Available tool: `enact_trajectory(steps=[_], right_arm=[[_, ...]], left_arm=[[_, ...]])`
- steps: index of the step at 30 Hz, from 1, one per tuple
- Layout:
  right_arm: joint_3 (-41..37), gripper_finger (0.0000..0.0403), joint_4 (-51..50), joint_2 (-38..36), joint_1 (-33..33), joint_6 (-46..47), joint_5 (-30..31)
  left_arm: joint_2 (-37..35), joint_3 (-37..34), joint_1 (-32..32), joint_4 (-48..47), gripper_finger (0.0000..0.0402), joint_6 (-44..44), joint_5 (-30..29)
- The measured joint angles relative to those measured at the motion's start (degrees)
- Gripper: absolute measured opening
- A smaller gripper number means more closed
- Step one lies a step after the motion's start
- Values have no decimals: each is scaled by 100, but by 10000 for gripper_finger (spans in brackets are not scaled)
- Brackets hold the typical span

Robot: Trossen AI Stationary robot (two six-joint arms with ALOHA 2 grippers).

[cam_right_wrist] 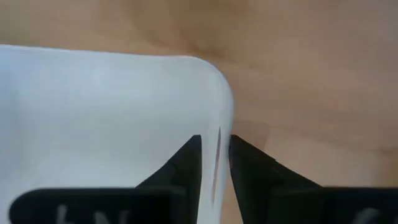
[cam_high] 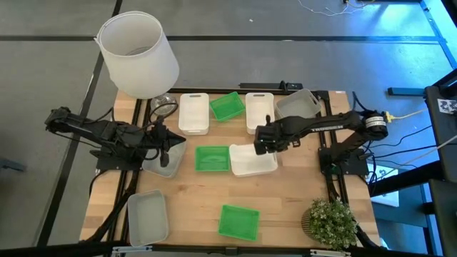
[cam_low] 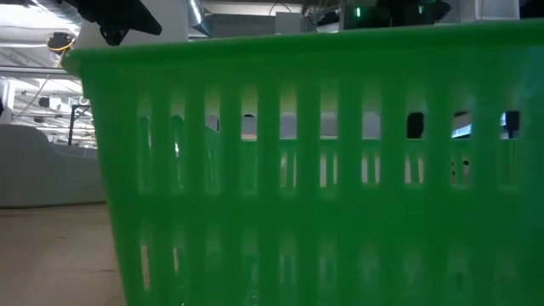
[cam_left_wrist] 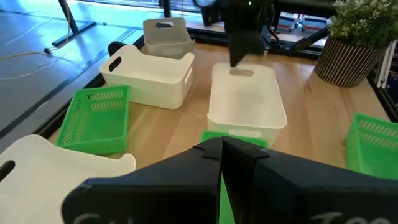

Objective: Stack baskets by color
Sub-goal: Stack the bottom white bin on top of the top right white bin

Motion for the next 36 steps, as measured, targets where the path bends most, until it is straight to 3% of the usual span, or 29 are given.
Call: enact_trajectory(steps=[6, 11, 20, 29, 32, 36], right_arm=[[1029, 80, -629, -257, 425, -164, 1123], [1834, 80, -1214, -295, 814, -430, 1871], [2777, 80, -1274, -296, 1218, -2137, 2129], [3341, 80, -1270, -293, 1472, -3185, 2119], [3490, 80, -1278, -290, 1561, -3427, 2117], [3862, 81, -1281, -288, 1766, -3728, 2212]], left_arm=[[210, 498, 0, -62, 0, 356, 254], [784, 1367, 31, -807, 0, 547, 285], [2017, 3191, 375, -2351, 6, 624, 488], [3087, 4439, 662, -3324, 66, 639, 745], [3390, 4586, 729, -3321, 80, 1121, 1086], [3812, 4617, 752, -3117, 84, 2492, 1488]])
